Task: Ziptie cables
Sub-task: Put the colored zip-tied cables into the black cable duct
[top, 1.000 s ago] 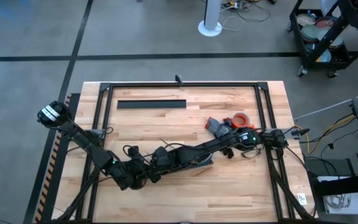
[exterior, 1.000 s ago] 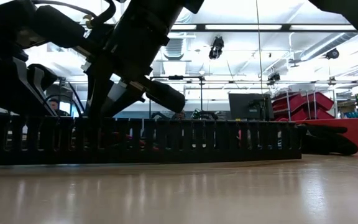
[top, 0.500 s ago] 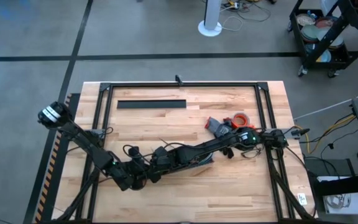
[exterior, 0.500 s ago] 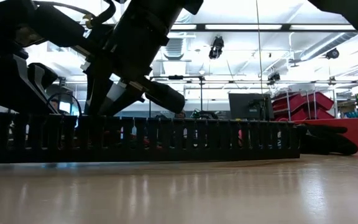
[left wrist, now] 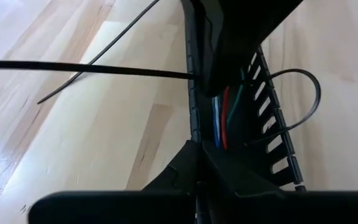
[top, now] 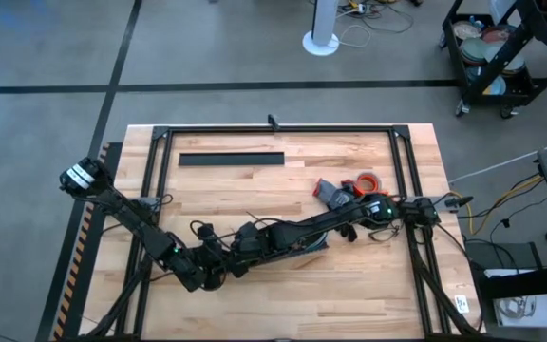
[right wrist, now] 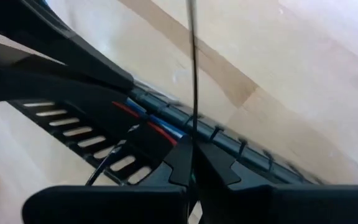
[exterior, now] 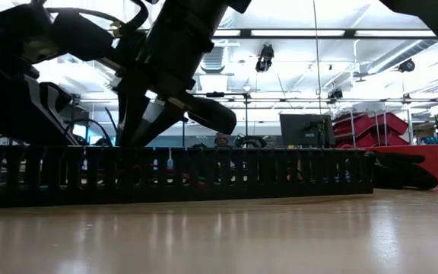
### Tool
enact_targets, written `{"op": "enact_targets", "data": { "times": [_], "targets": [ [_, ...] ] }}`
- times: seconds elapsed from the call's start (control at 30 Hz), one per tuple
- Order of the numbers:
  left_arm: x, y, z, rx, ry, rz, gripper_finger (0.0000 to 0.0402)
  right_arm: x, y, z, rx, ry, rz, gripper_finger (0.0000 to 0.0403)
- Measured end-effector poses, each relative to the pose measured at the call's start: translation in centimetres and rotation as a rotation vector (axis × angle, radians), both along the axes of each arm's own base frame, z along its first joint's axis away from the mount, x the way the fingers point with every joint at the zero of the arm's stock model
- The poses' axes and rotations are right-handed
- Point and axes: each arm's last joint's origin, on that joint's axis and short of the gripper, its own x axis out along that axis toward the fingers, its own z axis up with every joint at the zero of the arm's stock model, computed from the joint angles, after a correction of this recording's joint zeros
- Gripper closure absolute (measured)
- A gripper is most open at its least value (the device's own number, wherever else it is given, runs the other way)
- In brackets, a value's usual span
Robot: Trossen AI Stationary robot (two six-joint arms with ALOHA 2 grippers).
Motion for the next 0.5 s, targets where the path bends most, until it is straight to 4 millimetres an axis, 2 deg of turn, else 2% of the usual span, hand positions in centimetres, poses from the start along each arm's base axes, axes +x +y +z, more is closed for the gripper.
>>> {"op": "enact_targets", "data": {
  "times": [0.13, 0.5],
  "targets": [
    [0.06, -0.03, 0.06, -0.007, -0.012, 0.008, 0.04, -0.06, 0.09, -0.02, 0.071, 0.021, 0.006, 0.0403],
    [0.18, -0.07, 0.22, -0.001, -0.043, 0.023, 0.04, 0.0, -0.12, 0.84, 0.092, 0.026, -0.003, 0.0403]
  ]
}}
